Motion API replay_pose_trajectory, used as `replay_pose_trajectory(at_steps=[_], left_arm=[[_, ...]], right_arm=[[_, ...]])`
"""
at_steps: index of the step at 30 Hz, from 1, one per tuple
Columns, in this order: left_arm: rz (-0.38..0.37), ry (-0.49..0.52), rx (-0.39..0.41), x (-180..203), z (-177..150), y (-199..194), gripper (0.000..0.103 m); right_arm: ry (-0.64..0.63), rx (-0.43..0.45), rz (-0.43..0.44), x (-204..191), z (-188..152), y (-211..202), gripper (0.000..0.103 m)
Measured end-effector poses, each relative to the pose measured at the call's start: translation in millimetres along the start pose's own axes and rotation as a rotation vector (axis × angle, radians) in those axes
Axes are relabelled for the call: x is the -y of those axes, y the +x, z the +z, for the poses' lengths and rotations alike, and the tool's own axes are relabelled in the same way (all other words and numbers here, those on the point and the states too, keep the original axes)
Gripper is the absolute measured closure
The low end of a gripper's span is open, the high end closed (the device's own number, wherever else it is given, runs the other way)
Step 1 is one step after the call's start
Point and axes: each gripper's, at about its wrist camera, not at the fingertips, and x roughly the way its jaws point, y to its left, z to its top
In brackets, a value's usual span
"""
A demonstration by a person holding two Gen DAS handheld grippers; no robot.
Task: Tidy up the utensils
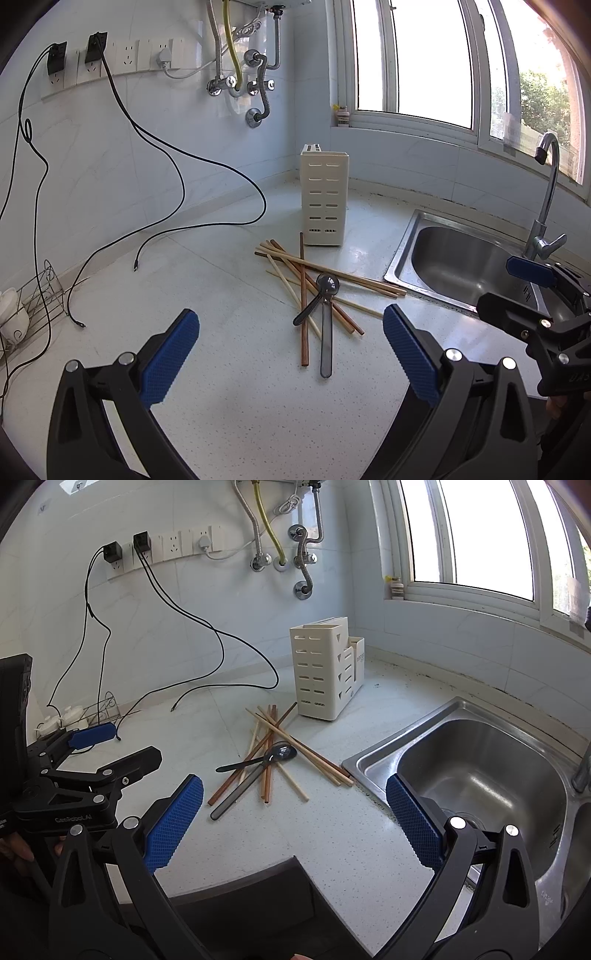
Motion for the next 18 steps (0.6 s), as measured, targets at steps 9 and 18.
replay_pose_trajectory(at_steps=[9,18], left_arm=[[0.001,0.0,0.001,0.1,0.0,0.0,0.005],[-0.005,-0.004,0.0,-4.5,-0.4,1.7,0.005]], right_arm=[[0.0,0.001,-0.002,0.1,-0.3,0.3,0.008],[0.021,-0.016,0.011,3.8,-0.7,3.5,0.008]])
